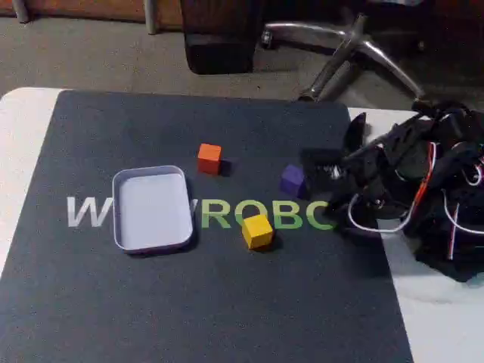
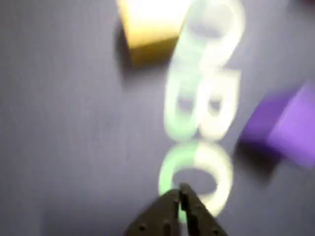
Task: Move blocks one by one until all three blocks are in the tray.
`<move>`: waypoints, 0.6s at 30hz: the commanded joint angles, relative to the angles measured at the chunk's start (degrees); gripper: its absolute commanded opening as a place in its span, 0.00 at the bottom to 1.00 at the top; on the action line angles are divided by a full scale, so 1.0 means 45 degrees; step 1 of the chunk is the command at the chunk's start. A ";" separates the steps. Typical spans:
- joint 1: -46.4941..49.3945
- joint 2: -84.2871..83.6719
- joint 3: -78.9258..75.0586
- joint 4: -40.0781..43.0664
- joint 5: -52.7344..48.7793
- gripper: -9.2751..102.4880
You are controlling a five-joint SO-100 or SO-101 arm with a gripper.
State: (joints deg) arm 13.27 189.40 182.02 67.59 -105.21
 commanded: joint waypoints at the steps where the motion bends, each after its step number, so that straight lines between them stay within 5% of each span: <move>1: 0.0625 0.0039 -0.0078 -0.0469 -0.0469 0.01; 10: 0.2402 0.0039 -0.1211 -0.1094 -0.1074 0.02; 18: 0.2383 -0.0176 -0.4727 0.2793 -0.1191 0.02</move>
State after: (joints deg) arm 23.91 189.40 167.87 75.23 -110.21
